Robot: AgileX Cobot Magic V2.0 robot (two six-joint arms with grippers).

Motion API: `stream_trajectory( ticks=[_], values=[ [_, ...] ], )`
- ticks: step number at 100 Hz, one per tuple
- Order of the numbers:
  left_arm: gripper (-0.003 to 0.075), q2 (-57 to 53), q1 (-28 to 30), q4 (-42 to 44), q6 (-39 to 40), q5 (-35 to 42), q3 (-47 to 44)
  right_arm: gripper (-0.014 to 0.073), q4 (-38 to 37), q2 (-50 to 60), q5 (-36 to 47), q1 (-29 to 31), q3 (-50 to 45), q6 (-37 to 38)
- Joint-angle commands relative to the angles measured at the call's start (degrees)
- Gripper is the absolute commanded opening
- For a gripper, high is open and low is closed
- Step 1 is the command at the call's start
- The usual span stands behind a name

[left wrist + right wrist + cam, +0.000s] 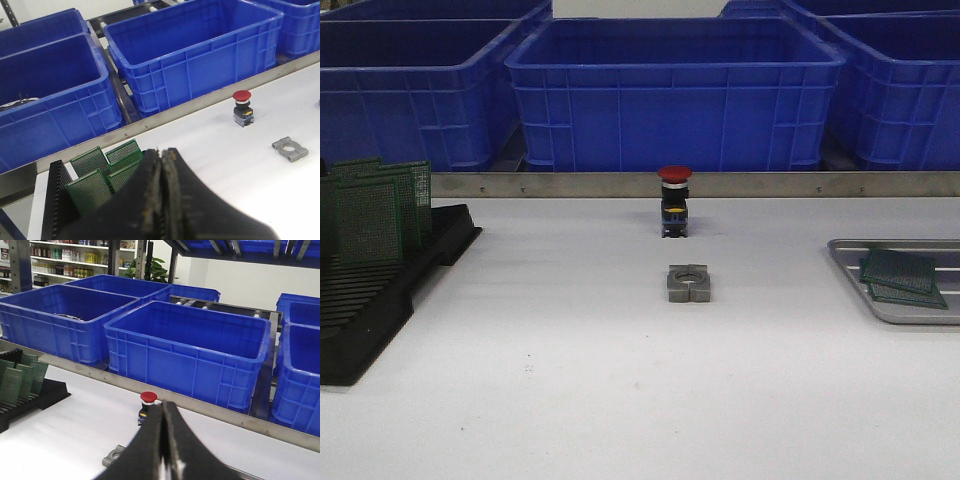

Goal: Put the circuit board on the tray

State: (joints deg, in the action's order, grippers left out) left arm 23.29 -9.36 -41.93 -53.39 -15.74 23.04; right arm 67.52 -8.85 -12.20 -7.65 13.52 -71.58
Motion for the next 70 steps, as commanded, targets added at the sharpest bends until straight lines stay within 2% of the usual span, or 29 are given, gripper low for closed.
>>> stream_trajectory(
  ticks=[1,18,70],
  values=[
    [-0.002,-4.4,0.2,-1.9,0.3,4.7,-1.7,-0.0113,1.0,0.0,0.7,-0.1,1.1,-0.6],
    [-0.002,-9.0,0.2,-1.8,0.3,4.4,-4.8,-0.0113,1.0,0.0,-0.5,-0.1,1.1,-0.6],
    [-0.002,-9.1,0.2,-1.9,0.3,4.4,-7.6,-0.0113,1.0,0.0,-2.0,-0.1,1.1,-0.6]
  ],
)
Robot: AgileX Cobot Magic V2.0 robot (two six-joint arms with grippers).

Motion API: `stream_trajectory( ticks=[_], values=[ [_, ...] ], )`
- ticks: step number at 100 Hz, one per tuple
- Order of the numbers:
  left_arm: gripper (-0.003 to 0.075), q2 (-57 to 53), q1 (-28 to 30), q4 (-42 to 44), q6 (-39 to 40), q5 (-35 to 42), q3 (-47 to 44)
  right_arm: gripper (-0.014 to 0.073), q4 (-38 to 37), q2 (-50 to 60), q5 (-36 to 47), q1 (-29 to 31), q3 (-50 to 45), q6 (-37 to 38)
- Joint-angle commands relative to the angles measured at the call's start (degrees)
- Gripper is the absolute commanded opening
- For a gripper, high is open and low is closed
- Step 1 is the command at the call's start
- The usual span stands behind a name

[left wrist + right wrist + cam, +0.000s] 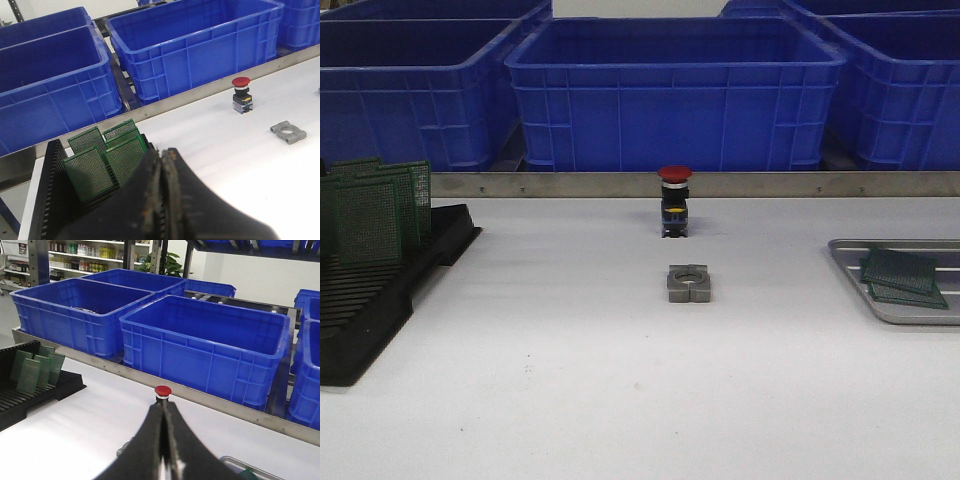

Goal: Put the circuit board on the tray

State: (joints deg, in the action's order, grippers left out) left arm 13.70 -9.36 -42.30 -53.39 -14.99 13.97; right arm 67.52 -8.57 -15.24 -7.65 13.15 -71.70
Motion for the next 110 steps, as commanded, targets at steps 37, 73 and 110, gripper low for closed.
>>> stream_trajectory(
  ticks=[37,73,110],
  values=[
    [-0.002,-1.9,0.2,27.6,40.4,11.9,-2.5,-0.0113,1.0,-0.3,0.8,-0.1,1.5,-0.5],
    [-0.002,-16.0,6.5,38.0,55.9,11.5,-16.7,-0.0113,1.0,-0.4,0.7,-0.1,1.5,-0.5],
    [-0.002,-15.8,6.2,37.2,55.9,13.0,-16.7,-0.0113,1.0,-0.5,-0.9,-0.1,1.5,-0.5]
  ],
)
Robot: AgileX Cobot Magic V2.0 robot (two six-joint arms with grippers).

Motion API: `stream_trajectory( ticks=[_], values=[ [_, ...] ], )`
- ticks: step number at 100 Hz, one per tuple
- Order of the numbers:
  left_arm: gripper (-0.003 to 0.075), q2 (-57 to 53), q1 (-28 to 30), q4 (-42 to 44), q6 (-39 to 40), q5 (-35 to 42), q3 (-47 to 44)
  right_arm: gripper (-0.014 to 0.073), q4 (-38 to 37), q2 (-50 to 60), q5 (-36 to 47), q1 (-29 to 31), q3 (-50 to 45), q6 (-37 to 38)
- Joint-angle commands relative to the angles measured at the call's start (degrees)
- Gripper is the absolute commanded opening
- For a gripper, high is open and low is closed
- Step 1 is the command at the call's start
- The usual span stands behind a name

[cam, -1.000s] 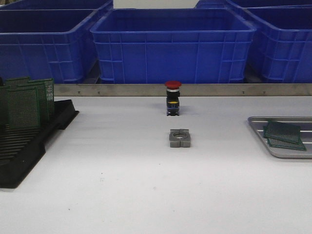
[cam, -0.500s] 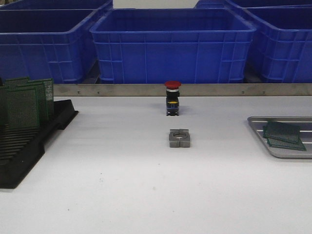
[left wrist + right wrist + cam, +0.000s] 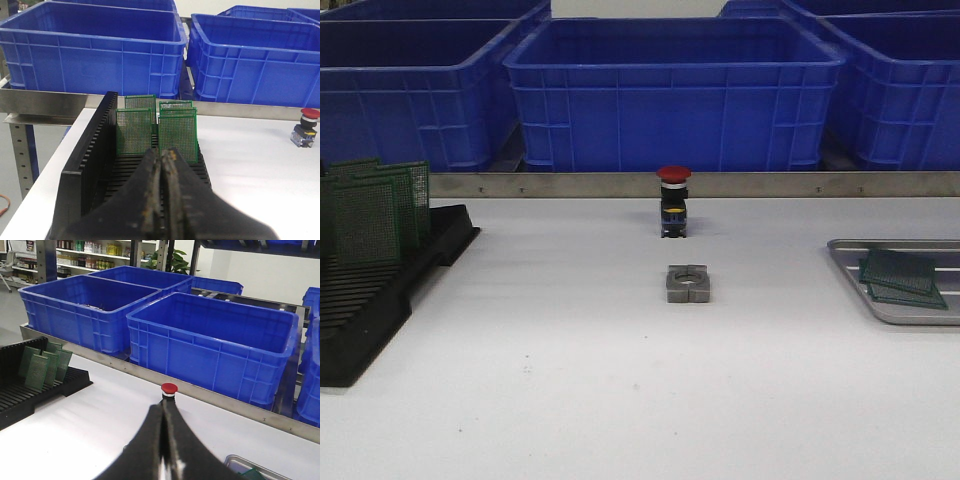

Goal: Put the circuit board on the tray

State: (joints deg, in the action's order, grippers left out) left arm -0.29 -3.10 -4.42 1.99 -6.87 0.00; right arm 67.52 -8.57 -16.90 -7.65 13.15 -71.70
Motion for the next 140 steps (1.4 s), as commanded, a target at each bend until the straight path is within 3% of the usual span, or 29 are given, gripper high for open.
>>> stream_trajectory(
  ticks=[1,60,90,98,107,127,140],
  values=[
    [-0.002,-1.8,0.0,-0.7,0.5,4.9,-2.8,-0.0113,1.0,-0.5,0.7,-0.1,1.5,-0.5],
    [-0.002,-1.8,0.0,-0.7,0.5,4.9,-2.8,-0.0113,1.0,-0.5,-0.6,-0.1,1.5,-0.5],
    [-0.002,-1.8,0.0,-0.7,0.5,4.9,-2.8,-0.0113,1.0,-0.5,2.6,-0.1,1.4,-0.5],
    [-0.002,-1.8,0.0,-0.7,0.5,4.9,-2.8,-0.0113,0.2,-0.5,6.9,0.0,1.0,0.0],
    [-0.002,-1.8,0.0,-0.7,0.5,4.9,-2.8,-0.0113,-9.9,-0.5,13.1,0.6,0.1,7.3],
    [-0.002,-1.8,0.0,-0.7,0.5,4.9,-2.8,-0.0113,-52.7,-0.3,23.6,6.1,-5.1,49.1],
    [-0.002,-1.8,0.0,-0.7,0.5,4.9,-2.8,-0.0113,-69.0,4.7,23.2,11.0,-9.1,67.0]
  ],
)
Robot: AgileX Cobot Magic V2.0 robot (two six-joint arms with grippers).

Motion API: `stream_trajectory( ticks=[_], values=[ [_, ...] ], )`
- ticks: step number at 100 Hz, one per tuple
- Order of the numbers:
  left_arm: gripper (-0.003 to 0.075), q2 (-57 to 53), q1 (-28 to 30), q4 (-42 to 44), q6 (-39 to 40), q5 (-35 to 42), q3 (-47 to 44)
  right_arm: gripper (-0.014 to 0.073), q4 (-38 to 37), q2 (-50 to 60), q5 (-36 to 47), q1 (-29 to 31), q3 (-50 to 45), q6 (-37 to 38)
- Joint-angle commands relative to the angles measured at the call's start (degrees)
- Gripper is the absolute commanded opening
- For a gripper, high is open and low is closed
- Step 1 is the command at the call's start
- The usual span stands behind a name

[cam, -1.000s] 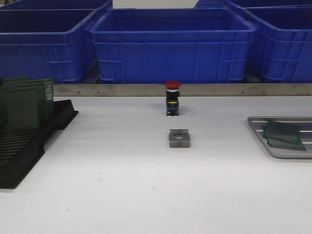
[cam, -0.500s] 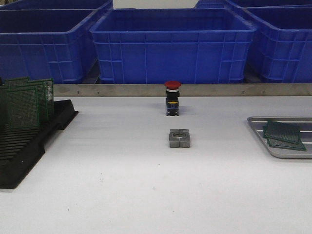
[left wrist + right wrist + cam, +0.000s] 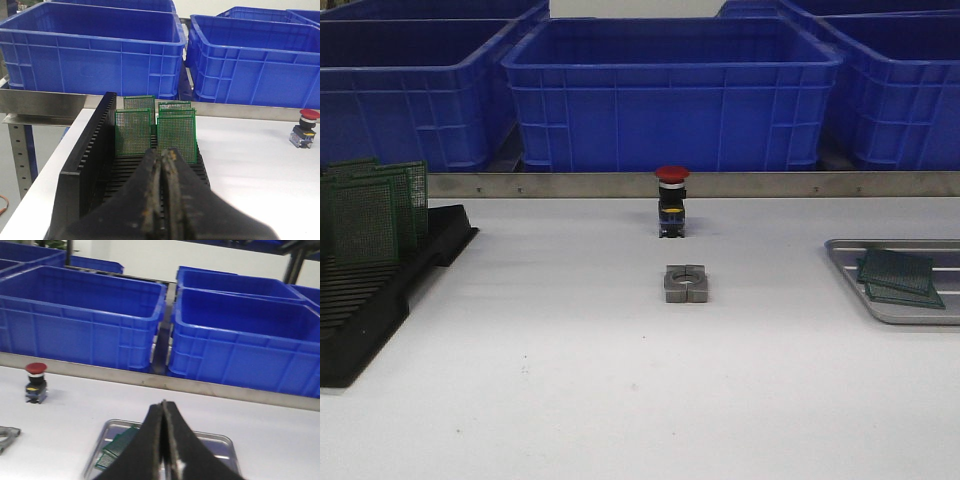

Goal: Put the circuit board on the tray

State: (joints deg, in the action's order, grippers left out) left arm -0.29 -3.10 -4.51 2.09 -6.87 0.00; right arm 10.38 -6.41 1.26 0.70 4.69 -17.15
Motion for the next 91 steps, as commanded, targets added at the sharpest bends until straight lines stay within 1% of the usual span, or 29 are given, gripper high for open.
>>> stream_trajectory(
  ticks=[1,6,13,15,17,24,91],
  values=[
    [-0.002,-1.8,0.0,-0.6,0.4,4.9,-2.8,-0.0113,-13.0,2.9,5.1,3.0,-0.9,13.6],
    [-0.002,-1.8,0.0,-0.6,0.4,4.9,-2.8,-0.0113,-15.5,5.5,5.1,3.9,-2.6,17.2],
    [-0.002,-1.8,0.0,-0.6,0.4,4.9,-2.8,-0.0113,-15.7,8.9,5.2,4.2,-5.8,19.2],
    [-0.002,-1.8,0.0,-0.6,0.4,4.9,-2.8,-0.0113,-15.8,8.6,3.6,4.2,-5.7,19.4],
    [-0.002,-1.8,0.0,-0.6,0.4,4.9,-2.8,-0.0113,-16.0,8.4,1.6,4.0,-5.5,19.4],
    [-0.002,-1.8,0.0,-0.6,0.4,4.8,-2.8,-0.0113,-16.7,8.6,0.8,3.8,-5.6,19.3],
    [-0.002,-1.8,0.0,-0.6,0.4,4.8,-2.8,-0.0113,-16.7,8.6,1.0,3.8,-5.6,19.2]
  ],
)
